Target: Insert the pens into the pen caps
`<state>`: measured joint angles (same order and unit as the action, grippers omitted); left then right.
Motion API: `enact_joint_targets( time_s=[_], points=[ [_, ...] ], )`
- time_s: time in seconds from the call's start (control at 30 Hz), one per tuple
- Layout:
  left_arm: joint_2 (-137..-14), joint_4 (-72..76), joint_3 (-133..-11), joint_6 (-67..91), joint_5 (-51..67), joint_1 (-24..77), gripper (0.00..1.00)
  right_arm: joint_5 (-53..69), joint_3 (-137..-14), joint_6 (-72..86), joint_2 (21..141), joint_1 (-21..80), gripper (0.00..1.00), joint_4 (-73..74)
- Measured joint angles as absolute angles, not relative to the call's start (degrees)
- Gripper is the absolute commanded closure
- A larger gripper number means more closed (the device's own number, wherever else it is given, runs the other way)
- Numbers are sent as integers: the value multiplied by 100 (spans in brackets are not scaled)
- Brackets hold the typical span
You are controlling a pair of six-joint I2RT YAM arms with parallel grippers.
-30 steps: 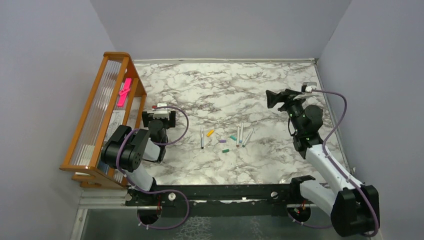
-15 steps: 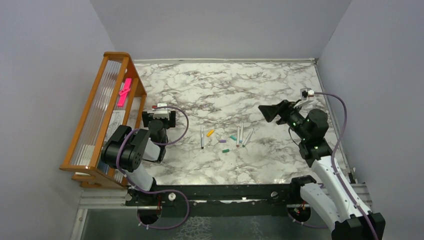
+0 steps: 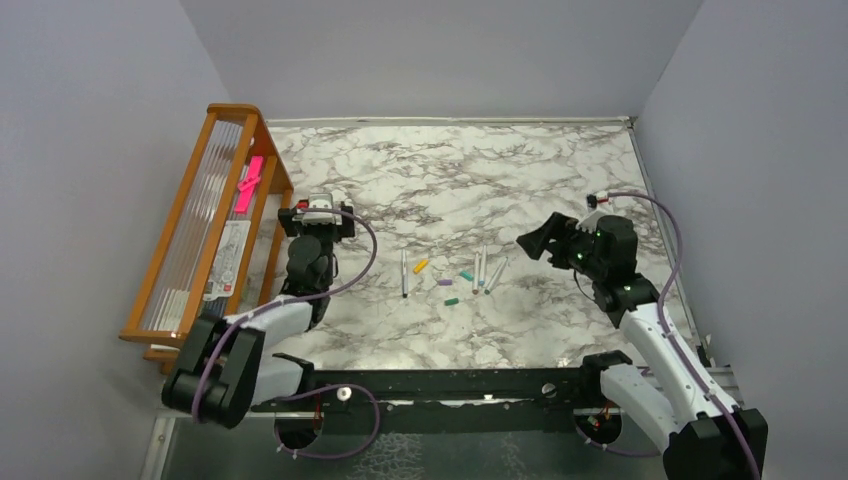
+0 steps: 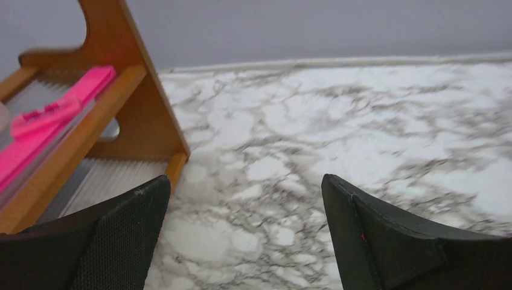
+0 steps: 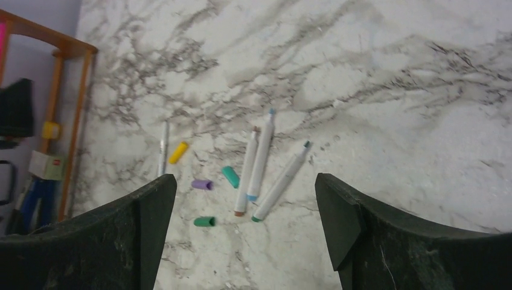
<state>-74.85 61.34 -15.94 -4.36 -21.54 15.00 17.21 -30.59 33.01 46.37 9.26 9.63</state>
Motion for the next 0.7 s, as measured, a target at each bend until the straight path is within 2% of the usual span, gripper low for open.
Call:
enact_joint_targets(
  time_s=[0.13,0.27,0.43,0.6,0.7],
  points=[
    [-6475,5271,-2040,-16,-2080,2003,1,1297,-3059,3111,4967,939,21,1433],
    [-6263,4390,-2943,851,-1767,2064,1,838,-3111,3011,5354,1149,21,1730],
    [-6259,3524,-3229,2165,-1461,2034,1,-8,-3603,2971,5754,2213,21,2045],
    [-6316,3159,-3212,2945,-961,2025,1,-1295,-4823,3041,6484,3328,22,2331],
    [-6399,3087,-3212,3422,-738,2025,1,-2058,-4919,3470,6281,3852,24,2303]
  ],
)
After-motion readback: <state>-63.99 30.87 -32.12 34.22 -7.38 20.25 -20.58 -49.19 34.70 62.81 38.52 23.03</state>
